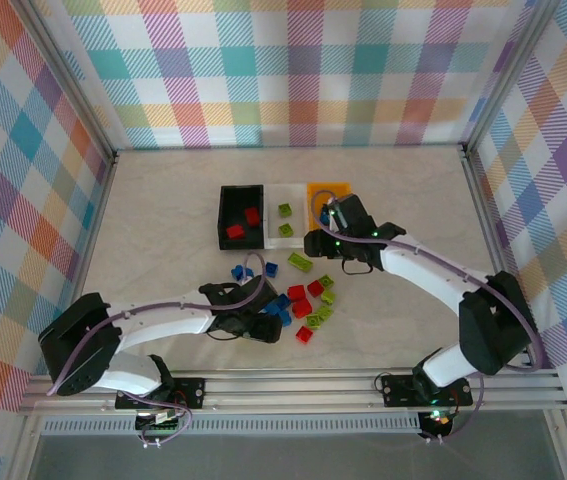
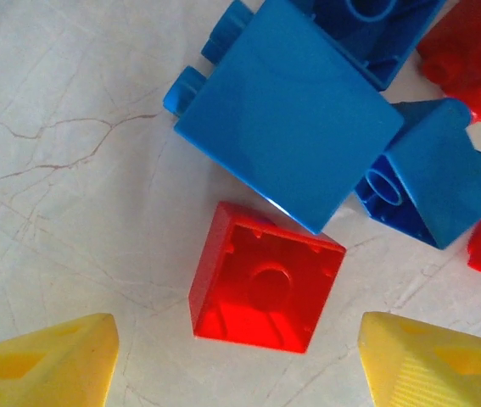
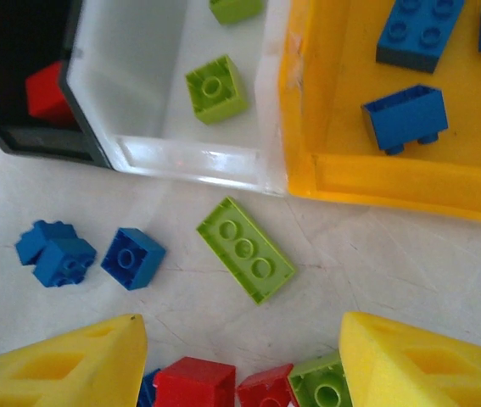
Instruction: Sort the legos into containers by color
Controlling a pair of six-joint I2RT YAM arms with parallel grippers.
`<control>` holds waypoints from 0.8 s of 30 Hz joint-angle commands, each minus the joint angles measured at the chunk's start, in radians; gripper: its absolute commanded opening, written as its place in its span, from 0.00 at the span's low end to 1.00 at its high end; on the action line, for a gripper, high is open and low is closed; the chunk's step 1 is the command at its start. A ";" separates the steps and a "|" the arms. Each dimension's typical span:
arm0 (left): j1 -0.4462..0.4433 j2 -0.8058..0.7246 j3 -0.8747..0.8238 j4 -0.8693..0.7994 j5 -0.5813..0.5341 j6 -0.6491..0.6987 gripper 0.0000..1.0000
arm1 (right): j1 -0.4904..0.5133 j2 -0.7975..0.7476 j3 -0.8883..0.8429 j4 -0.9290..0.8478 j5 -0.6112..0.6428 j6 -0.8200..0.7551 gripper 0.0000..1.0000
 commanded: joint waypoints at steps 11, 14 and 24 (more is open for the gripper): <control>-0.008 0.094 0.073 -0.015 -0.077 0.093 0.50 | -0.008 -0.084 -0.026 0.024 0.013 0.017 0.62; -0.008 0.086 0.069 -0.017 -0.080 0.087 0.44 | -0.011 -0.086 -0.026 0.024 0.014 0.018 0.62; 0.116 -0.181 0.071 -0.115 -0.131 0.039 0.35 | -0.013 -0.093 -0.042 0.033 0.003 0.023 0.62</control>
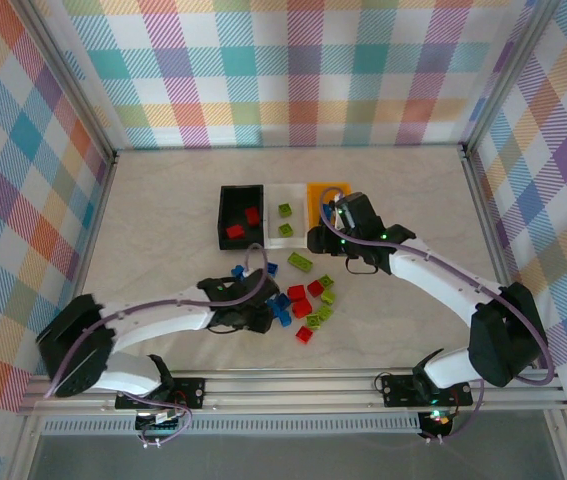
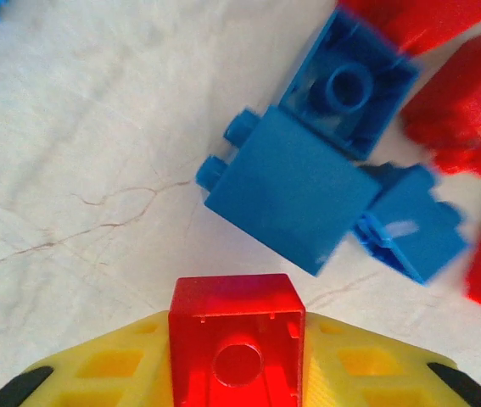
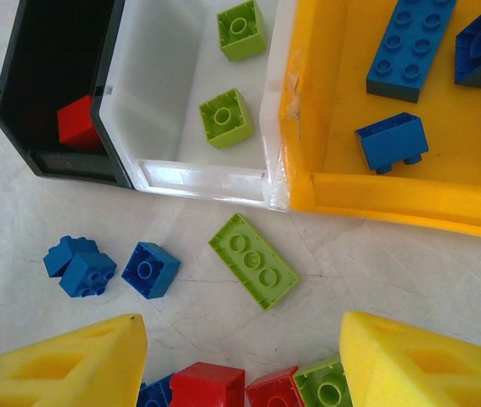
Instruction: Sort the legos into containers by color
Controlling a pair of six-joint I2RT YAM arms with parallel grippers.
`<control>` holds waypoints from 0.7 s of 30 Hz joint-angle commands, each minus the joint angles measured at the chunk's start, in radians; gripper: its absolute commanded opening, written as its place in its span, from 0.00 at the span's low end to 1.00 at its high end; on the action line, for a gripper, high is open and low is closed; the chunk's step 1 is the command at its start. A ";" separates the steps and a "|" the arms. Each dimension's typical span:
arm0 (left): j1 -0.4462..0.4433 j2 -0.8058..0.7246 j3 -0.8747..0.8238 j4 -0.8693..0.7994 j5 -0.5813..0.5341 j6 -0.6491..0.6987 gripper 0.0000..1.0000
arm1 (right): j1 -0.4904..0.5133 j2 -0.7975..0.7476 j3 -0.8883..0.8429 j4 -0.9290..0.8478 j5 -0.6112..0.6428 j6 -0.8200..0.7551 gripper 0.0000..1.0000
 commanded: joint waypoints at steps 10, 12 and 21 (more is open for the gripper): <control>0.404 0.063 0.288 0.030 -0.016 0.068 0.36 | -0.010 -0.036 -0.062 0.026 -0.003 0.017 0.62; 0.443 0.159 0.367 0.039 -0.022 0.076 0.35 | -0.012 -0.045 -0.073 0.027 -0.001 0.019 0.62; 0.531 0.491 0.695 -0.017 -0.096 0.092 0.34 | -0.013 -0.086 -0.123 0.029 -0.018 0.032 0.62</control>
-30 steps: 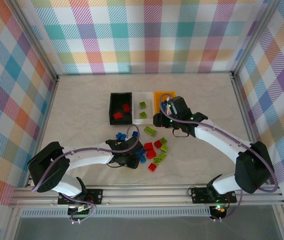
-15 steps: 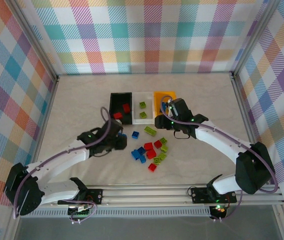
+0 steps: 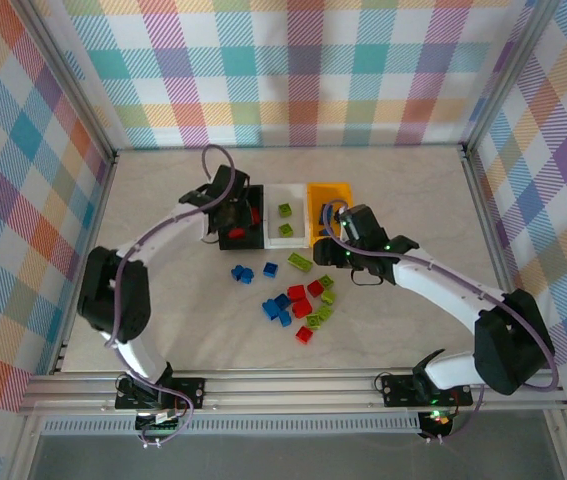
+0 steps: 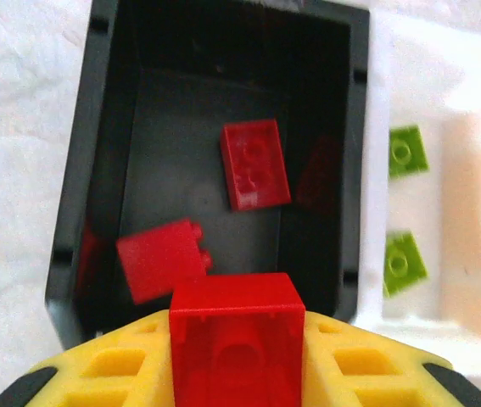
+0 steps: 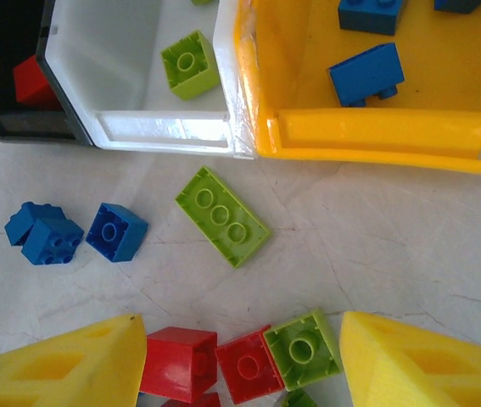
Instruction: Sort the legos into containers by color
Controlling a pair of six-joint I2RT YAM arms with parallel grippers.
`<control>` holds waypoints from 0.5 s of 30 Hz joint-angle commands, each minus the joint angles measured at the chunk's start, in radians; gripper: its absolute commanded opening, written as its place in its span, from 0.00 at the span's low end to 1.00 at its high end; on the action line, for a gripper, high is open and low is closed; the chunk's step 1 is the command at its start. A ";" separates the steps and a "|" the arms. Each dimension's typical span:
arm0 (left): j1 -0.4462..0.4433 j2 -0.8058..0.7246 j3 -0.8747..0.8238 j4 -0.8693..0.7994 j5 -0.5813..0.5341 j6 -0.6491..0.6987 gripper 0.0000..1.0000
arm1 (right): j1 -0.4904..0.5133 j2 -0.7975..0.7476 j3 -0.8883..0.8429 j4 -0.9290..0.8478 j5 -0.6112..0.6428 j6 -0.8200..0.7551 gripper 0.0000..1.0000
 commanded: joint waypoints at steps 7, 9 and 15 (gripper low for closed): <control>0.028 0.144 0.176 -0.081 -0.023 0.011 0.57 | -0.007 -0.044 -0.019 -0.011 -0.037 0.006 0.63; 0.028 0.134 0.174 -0.077 -0.011 0.006 0.69 | -0.007 -0.051 -0.026 -0.012 -0.044 0.005 0.63; 0.017 0.023 0.134 -0.043 0.067 -0.020 0.83 | -0.006 -0.046 -0.034 -0.019 -0.087 -0.010 0.64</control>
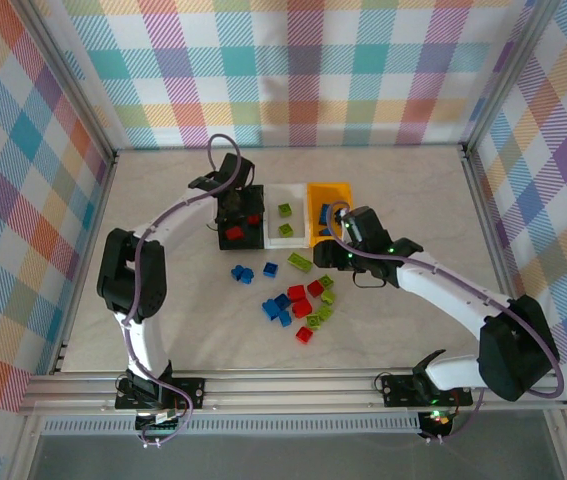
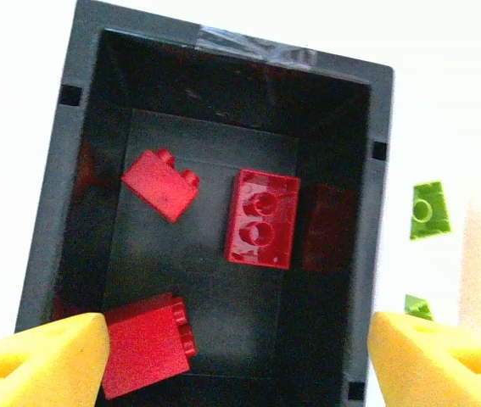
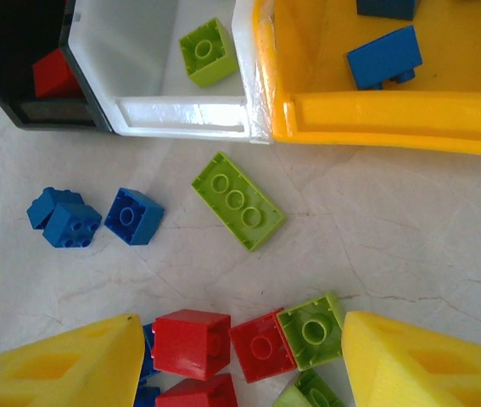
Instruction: Sort the legos into containers by color
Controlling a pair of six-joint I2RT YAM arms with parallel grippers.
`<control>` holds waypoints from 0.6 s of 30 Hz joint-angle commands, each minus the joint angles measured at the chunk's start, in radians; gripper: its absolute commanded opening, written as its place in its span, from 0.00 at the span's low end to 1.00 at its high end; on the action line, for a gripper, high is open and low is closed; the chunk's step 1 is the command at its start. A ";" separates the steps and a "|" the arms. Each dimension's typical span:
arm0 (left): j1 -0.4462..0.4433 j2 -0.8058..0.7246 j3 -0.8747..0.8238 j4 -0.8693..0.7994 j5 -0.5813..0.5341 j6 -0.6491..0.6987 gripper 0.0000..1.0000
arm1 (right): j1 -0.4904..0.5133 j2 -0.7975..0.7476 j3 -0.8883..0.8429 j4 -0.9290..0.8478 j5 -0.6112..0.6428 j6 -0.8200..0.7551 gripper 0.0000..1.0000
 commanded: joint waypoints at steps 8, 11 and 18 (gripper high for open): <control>-0.105 -0.365 -0.271 0.102 0.167 -0.076 0.91 | -0.003 0.052 -0.038 -0.044 -0.041 -0.020 0.61; -0.142 -0.481 -0.425 0.153 0.189 -0.118 0.96 | 0.000 0.060 -0.067 -0.043 -0.045 -0.016 0.56; -0.168 -0.697 -0.696 0.192 0.235 -0.203 1.00 | 0.006 0.074 -0.139 -0.039 -0.111 -0.033 0.53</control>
